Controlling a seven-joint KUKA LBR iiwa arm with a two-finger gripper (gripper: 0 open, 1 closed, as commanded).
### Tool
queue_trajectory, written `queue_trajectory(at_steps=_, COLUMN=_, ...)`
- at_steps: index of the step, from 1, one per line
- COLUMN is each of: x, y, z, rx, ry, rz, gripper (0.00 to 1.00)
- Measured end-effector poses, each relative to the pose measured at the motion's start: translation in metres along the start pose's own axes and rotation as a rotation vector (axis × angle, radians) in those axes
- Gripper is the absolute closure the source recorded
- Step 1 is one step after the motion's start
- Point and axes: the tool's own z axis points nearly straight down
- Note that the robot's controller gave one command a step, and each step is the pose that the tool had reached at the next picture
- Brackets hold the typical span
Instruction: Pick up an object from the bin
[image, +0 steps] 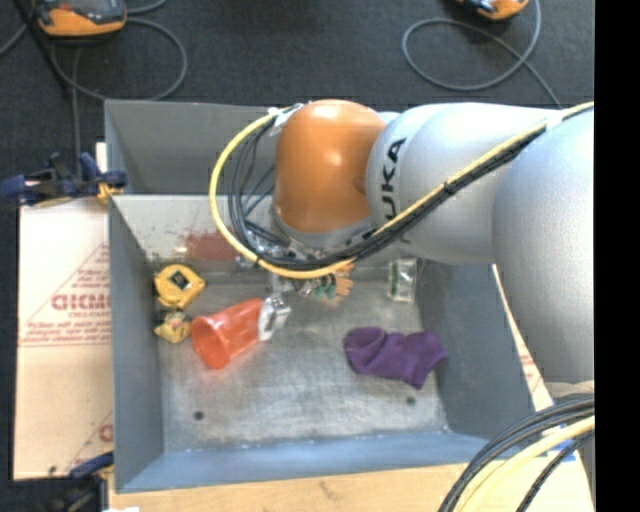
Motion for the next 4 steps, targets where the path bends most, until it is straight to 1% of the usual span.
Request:
queue_trajectory(at_steps=1, x=0.017, y=0.006, z=0.039, rx=-0.001, ry=0.002, rz=-0.096, gripper=0.0)
queue_trajectory(at_steps=2, x=0.009, y=0.009, z=0.083, rx=0.0, ry=-0.001, rz=-0.196, gripper=0.0)
queue_trajectory(at_steps=3, x=0.01, y=0.009, z=0.079, rx=-0.003, ry=0.003, rz=-0.196, gripper=1.0)
queue_trajectory(at_steps=4, x=0.01, y=0.009, z=0.079, rx=-0.003, ry=0.003, rz=-0.196, gripper=1.0)
